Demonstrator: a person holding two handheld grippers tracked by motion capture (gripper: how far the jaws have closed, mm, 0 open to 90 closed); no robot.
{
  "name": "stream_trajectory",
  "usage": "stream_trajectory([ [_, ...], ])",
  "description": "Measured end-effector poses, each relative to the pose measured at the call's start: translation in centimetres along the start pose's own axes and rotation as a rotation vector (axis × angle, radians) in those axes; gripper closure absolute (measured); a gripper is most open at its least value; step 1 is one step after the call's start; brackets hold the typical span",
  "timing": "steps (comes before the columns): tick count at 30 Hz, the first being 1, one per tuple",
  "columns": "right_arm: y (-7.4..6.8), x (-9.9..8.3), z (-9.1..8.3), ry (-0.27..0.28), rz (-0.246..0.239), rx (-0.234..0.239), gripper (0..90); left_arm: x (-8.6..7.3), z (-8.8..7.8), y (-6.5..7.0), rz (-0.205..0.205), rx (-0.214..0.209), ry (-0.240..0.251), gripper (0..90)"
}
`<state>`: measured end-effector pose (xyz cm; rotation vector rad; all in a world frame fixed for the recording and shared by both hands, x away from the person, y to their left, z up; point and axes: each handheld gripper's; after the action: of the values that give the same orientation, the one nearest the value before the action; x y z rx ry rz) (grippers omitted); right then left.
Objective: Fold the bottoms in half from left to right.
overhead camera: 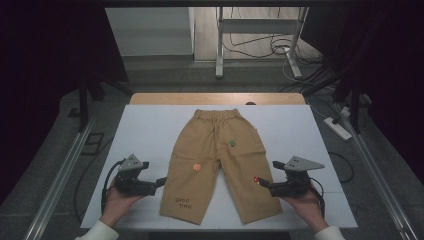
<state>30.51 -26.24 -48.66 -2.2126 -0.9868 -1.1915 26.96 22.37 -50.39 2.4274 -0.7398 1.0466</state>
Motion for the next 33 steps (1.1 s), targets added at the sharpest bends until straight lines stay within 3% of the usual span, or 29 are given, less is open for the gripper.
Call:
stream_trajectory([
  [17,-2.7,1.3,2.6,-0.03,-0.063,0.048,15.7,0.4,0.3,0.0,0.004,-0.002,0.005,8.5],
  [33,-6.8,3.9,7.9,-0.058,-0.138,0.161,16.1,0.5,0.5,0.1,0.017,0.002,0.003,8.5],
])
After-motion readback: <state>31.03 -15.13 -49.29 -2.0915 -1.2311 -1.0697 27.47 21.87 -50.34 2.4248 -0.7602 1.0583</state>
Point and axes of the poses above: each handheld gripper's, and its own axes: z roughly forward along the jaws, x roughly out of its top, y roughly to its right, and after that the axes turned 1 degree about -y, right-handed
